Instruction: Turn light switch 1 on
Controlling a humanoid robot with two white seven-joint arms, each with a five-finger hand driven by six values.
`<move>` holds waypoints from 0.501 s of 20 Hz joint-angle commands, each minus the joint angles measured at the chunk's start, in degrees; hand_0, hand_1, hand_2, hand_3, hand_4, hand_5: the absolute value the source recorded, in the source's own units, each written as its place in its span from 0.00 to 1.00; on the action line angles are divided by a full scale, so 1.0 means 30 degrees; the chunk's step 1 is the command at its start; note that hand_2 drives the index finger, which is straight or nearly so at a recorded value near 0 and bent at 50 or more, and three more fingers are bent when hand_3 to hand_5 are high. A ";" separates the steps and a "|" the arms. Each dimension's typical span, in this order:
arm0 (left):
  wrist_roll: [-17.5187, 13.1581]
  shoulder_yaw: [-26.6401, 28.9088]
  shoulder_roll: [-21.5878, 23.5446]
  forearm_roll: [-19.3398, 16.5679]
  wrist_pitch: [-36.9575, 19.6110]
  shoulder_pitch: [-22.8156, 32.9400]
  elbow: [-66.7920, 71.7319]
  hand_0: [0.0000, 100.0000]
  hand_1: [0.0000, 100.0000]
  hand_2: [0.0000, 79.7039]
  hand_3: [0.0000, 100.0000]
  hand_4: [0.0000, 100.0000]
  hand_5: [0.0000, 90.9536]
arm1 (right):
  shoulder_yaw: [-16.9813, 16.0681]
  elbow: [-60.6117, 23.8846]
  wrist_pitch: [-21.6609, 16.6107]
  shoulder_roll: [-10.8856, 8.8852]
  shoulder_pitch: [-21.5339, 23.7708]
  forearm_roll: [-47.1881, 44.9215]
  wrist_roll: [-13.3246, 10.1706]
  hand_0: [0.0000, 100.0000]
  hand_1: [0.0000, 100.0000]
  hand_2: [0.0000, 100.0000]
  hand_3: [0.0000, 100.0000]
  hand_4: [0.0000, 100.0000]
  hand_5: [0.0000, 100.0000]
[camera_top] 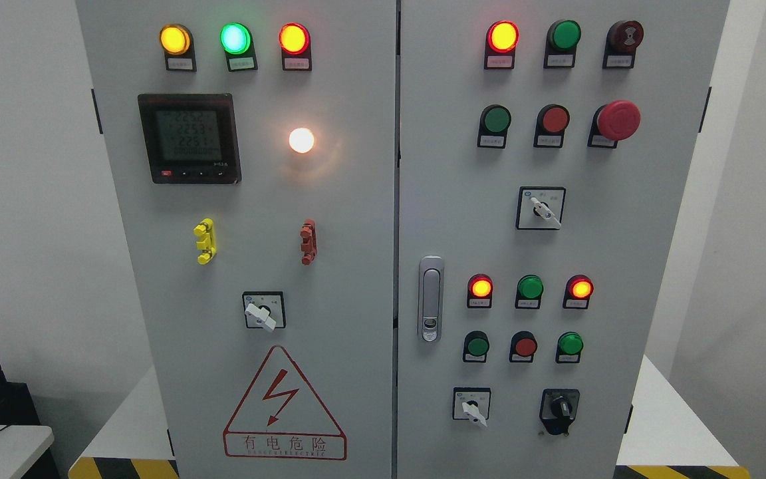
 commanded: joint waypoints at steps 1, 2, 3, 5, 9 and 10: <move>-0.1125 0.2137 0.0865 -0.0128 0.0963 0.0220 1.3175 0.00 0.00 0.00 0.01 0.12 0.00 | 0.0440 0.0000 0.0014 -0.0011 -0.0003 0.0088 -0.0003 0.12 0.39 0.00 0.00 0.00 0.00; -0.1594 0.1700 0.0924 -0.0157 0.1519 0.0220 1.3793 0.00 0.00 0.00 0.00 0.09 0.00 | 0.0440 0.0000 0.0014 0.0018 -0.0003 0.0088 -0.0003 0.12 0.39 0.00 0.00 0.00 0.00; -0.1714 0.1000 0.0925 -0.0157 0.1988 0.0220 1.4379 0.00 0.00 0.00 0.00 0.07 0.00 | 0.0440 0.0000 0.0014 -0.0011 0.0026 0.0088 -0.0003 0.12 0.39 0.00 0.00 0.00 0.00; -0.1774 -0.0785 0.0954 -0.0128 0.2314 0.0220 1.5958 0.02 0.00 0.00 0.00 0.03 0.00 | 0.0440 0.0000 0.0014 -0.0011 0.0026 0.0088 -0.0003 0.12 0.39 0.00 0.00 0.00 0.00; -0.1745 -0.3045 0.0983 -0.0187 0.2402 -0.0043 1.8102 0.02 0.00 0.00 0.00 0.00 0.00 | 0.0440 0.0000 0.0014 -0.0011 -0.0003 0.0088 -0.0003 0.12 0.39 0.00 0.00 0.00 0.00; -0.1774 -0.3834 0.0983 -0.0187 0.2577 -0.0218 1.8395 0.02 0.00 0.00 0.00 0.00 0.00 | 0.0440 0.0000 0.0014 0.0018 -0.0003 0.0088 -0.0003 0.12 0.39 0.00 0.00 0.00 0.00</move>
